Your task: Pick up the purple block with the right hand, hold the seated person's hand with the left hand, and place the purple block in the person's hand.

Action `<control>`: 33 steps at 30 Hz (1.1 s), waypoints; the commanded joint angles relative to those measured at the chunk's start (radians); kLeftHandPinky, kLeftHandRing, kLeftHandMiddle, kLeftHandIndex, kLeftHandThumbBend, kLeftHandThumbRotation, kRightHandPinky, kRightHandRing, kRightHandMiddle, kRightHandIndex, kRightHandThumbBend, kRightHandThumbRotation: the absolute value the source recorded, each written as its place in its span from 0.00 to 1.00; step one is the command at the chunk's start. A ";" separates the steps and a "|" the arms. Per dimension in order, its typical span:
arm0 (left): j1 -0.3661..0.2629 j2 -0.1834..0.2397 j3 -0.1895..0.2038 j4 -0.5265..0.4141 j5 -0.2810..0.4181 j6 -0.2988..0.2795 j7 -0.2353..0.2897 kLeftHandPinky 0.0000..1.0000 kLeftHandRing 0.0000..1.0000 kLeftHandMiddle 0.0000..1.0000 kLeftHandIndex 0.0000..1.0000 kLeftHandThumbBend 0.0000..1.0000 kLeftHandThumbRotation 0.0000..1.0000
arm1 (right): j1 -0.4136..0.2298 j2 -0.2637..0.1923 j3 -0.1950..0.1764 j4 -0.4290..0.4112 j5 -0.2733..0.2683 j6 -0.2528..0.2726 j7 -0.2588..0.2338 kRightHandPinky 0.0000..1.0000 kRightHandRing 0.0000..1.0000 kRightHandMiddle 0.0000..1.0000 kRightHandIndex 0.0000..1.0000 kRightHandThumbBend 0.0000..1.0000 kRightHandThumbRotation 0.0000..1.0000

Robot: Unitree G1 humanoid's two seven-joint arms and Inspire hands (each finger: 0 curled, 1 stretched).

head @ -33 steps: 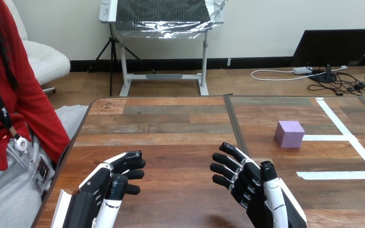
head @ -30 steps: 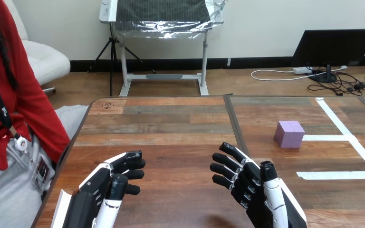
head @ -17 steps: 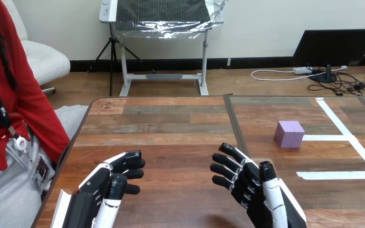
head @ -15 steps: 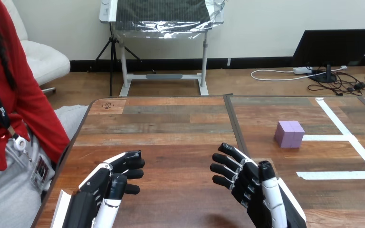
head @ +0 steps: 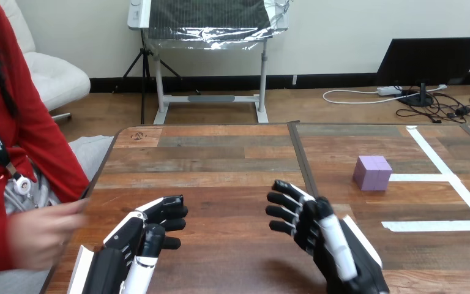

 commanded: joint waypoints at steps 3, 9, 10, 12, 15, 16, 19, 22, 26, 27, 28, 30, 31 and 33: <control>-0.088 -0.010 0.007 -0.008 -0.019 0.001 -0.009 0.66 0.73 0.75 0.75 0.45 0.95 | -0.392 -0.052 -0.027 0.270 -0.113 -0.137 -0.062 0.85 0.88 0.89 0.90 0.75 1.00; -0.101 -0.009 0.005 0.000 -0.020 -0.006 -0.013 0.64 0.73 0.75 0.75 0.44 0.95 | -0.543 -0.097 -0.010 0.411 -0.206 -0.156 -0.125 0.83 0.88 0.89 0.91 0.77 1.00; -0.103 -0.009 0.005 0.001 -0.019 -0.008 -0.013 0.64 0.72 0.75 0.75 0.44 0.95 | -0.562 -0.102 -0.009 0.426 -0.215 -0.148 -0.133 0.83 0.88 0.89 0.91 0.77 1.00; -0.104 -0.009 0.004 0.000 -0.018 -0.007 -0.013 0.63 0.72 0.74 0.75 0.44 0.96 | -0.618 -0.116 -0.003 0.470 -0.237 -0.136 -0.149 0.83 0.88 0.89 0.91 0.76 1.00; -0.104 -0.008 0.004 -0.004 -0.017 -0.004 -0.014 0.63 0.72 0.74 0.75 0.44 0.96 | -0.700 -0.135 0.004 0.541 -0.264 -0.127 -0.164 0.83 0.89 0.90 0.91 0.72 1.00; -0.105 -0.009 0.005 -0.004 -0.017 -0.005 -0.014 0.62 0.72 0.74 0.75 0.44 0.96 | -0.721 -0.139 0.006 0.561 -0.270 -0.125 -0.167 0.83 0.89 0.90 0.91 0.70 1.00; -0.105 -0.009 0.004 -0.005 -0.021 -0.003 -0.015 0.62 0.71 0.74 0.75 0.45 0.96 | -0.787 -0.147 0.007 0.624 -0.286 -0.114 -0.181 0.84 0.90 0.91 0.91 0.68 1.00; -0.103 -0.009 0.003 -0.008 -0.028 0.000 -0.016 0.62 0.71 0.74 0.75 0.46 0.96 | -0.850 -0.156 0.014 0.686 -0.311 -0.111 -0.203 0.85 0.90 0.92 0.92 0.67 1.00; -0.102 -0.010 0.003 -0.008 -0.029 0.000 -0.015 0.62 0.71 0.74 0.75 0.48 0.96 | -0.921 -0.171 0.031 0.754 -0.354 -0.103 -0.239 0.85 0.91 0.93 0.92 0.66 1.00; -0.101 -0.009 0.003 -0.008 -0.028 -0.002 -0.015 0.62 0.71 0.74 0.75 0.48 0.95 | -0.946 -0.177 0.039 0.773 -0.372 -0.094 -0.253 0.86 0.91 0.93 0.92 0.66 1.00; -0.101 -0.009 0.003 -0.008 -0.027 -0.002 -0.015 0.62 0.71 0.74 0.75 0.48 0.95 | -0.961 -0.180 0.044 0.786 -0.383 -0.088 -0.262 0.86 0.91 0.93 0.92 0.67 1.00; -0.100 -0.009 0.003 -0.008 -0.027 -0.002 -0.015 0.62 0.71 0.74 0.75 0.48 0.95 | -0.995 -0.188 0.056 0.810 -0.407 -0.070 -0.281 0.86 0.91 0.93 0.93 0.69 1.00; -0.099 -0.009 0.003 -0.009 -0.026 -0.002 -0.015 0.62 0.71 0.74 0.75 0.48 0.95 | -1.010 -0.191 0.061 0.820 -0.418 -0.061 -0.289 0.86 0.92 0.93 0.93 0.70 1.00; -0.098 -0.009 0.003 -0.009 -0.025 -0.001 -0.014 0.62 0.72 0.74 0.75 0.47 0.95 | -1.040 -0.198 0.071 0.837 -0.440 -0.037 -0.302 0.86 0.92 0.93 0.93 0.72 1.00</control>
